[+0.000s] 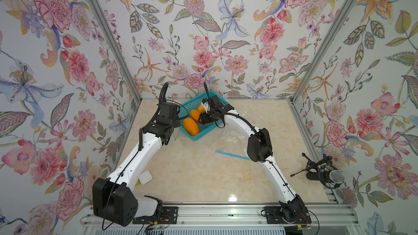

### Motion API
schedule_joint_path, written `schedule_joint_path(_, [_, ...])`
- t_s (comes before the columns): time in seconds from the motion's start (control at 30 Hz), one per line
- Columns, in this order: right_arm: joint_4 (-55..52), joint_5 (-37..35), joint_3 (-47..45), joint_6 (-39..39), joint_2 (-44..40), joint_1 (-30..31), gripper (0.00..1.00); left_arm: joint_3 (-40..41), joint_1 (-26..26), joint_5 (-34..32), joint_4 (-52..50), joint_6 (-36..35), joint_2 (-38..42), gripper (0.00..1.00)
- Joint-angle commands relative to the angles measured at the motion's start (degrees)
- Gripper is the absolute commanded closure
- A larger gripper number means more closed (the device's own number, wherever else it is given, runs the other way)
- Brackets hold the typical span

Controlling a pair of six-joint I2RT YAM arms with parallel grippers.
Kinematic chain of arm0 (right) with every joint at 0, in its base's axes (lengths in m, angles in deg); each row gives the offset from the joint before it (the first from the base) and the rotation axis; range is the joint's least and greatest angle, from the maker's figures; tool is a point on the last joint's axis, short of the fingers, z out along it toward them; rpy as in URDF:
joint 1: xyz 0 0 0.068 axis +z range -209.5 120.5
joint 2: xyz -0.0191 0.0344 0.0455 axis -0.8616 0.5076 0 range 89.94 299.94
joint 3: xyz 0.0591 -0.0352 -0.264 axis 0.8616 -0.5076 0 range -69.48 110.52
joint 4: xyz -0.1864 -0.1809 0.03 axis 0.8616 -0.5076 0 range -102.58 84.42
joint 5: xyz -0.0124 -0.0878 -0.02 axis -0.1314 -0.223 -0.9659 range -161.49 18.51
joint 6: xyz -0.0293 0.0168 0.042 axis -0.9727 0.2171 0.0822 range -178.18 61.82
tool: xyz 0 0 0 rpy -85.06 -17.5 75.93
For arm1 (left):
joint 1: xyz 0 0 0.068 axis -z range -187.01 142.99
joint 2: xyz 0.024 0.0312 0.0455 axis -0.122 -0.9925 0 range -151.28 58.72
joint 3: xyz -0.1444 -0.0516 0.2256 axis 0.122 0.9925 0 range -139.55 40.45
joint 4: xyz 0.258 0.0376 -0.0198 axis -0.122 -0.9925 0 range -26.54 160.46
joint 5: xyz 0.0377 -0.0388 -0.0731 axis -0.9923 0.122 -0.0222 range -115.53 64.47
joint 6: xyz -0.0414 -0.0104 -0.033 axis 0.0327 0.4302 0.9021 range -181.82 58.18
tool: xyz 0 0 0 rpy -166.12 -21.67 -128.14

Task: Place the mango in a zip-top bag and seal the zipper
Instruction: Move the basket to the center of the board.

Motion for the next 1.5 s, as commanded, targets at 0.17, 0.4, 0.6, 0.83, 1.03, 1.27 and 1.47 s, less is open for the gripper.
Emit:
schedule_joint_path(0.17, [-10.81, -1.09, -1.85, -0.98, -1.97, -0.01, 0.38, 2.01, -0.51, 3.43, 4.64, 2.66, -1.18, 1.00])
schedule_joint_path(0.4, [-12.98, -5.33, -12.65, 2.25, -9.90, -0.04, 0.40, 3.38, -0.07, 7.88, 7.95, 4.03, -2.02, 1.00])
schedule_joint_path(0.6, [-12.36, -7.19, -23.73, 2.34, -17.68, -0.07, 0.35, 3.49, 4.17, 10.91, 10.54, 6.43, -3.70, 1.00])
schedule_joint_path(0.83, [-1.34, 0.54, -31.02, -0.18, -22.92, -0.17, 0.17, 5.40, 8.14, 11.88, 13.79, 10.18, -4.93, 1.00])
schedule_joint_path(1.03, [2.88, 5.23, -27.21, -0.39, -17.28, -2.41, 0.17, 6.39, 8.01, 10.48, 13.69, 10.53, -5.34, 1.00])
schedule_joint_path(1.27, [6.47, 13.43, -25.08, -1.61, -13.94, -3.88, 0.21, 7.30, 7.44, 10.91, 14.54, 9.94, -3.93, 1.00])
schedule_joint_path(1.47, [6.81, 13.70, -23.97, -0.03, -11.45, -3.27, 0.32, 7.64, 6.96, 11.35, 15.80, 9.07, -2.45, 1.00])
